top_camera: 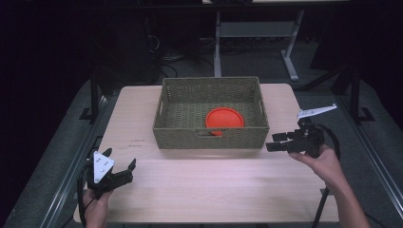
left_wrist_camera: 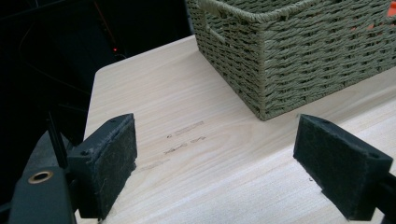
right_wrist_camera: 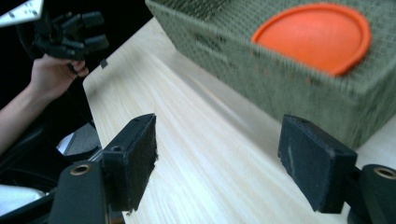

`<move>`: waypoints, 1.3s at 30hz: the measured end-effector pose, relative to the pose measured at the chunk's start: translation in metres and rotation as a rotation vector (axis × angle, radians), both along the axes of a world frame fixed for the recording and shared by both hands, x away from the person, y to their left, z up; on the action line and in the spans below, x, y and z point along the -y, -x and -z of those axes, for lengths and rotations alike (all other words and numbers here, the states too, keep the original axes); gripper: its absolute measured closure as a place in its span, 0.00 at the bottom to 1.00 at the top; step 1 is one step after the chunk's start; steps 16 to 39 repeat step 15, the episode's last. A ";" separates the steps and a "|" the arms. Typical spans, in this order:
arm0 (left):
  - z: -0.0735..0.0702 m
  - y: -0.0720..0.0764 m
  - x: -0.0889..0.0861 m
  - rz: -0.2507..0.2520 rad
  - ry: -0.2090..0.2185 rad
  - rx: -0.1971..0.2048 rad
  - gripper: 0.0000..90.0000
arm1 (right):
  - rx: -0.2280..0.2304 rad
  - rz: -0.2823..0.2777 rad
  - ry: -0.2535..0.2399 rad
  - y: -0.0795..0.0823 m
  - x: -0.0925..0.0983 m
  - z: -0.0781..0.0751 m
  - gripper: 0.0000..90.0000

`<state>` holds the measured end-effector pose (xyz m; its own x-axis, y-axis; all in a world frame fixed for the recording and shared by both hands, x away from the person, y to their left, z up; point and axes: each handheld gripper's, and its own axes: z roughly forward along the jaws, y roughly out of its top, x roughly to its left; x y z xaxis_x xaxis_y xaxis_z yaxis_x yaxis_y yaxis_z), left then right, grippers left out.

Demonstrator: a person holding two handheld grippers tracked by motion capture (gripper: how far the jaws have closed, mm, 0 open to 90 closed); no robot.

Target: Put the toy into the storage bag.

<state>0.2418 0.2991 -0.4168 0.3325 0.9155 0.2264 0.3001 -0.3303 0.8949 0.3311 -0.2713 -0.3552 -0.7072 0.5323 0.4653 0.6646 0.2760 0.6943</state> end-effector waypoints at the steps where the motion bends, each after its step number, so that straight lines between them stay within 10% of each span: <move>1: 0.000 0.000 0.000 0.002 -0.001 -0.002 0.14 | -0.003 -0.005 -0.002 0.002 0.001 0.003 0.30; 15: 0.002 -0.002 0.004 0.019 -0.013 -0.003 0.14 | 0.058 0.008 -0.021 0.057 0.008 0.053 0.25; 39: 0.002 -0.002 0.004 0.019 -0.013 -0.003 0.14 | 0.058 0.008 -0.021 0.057 0.008 0.053 0.25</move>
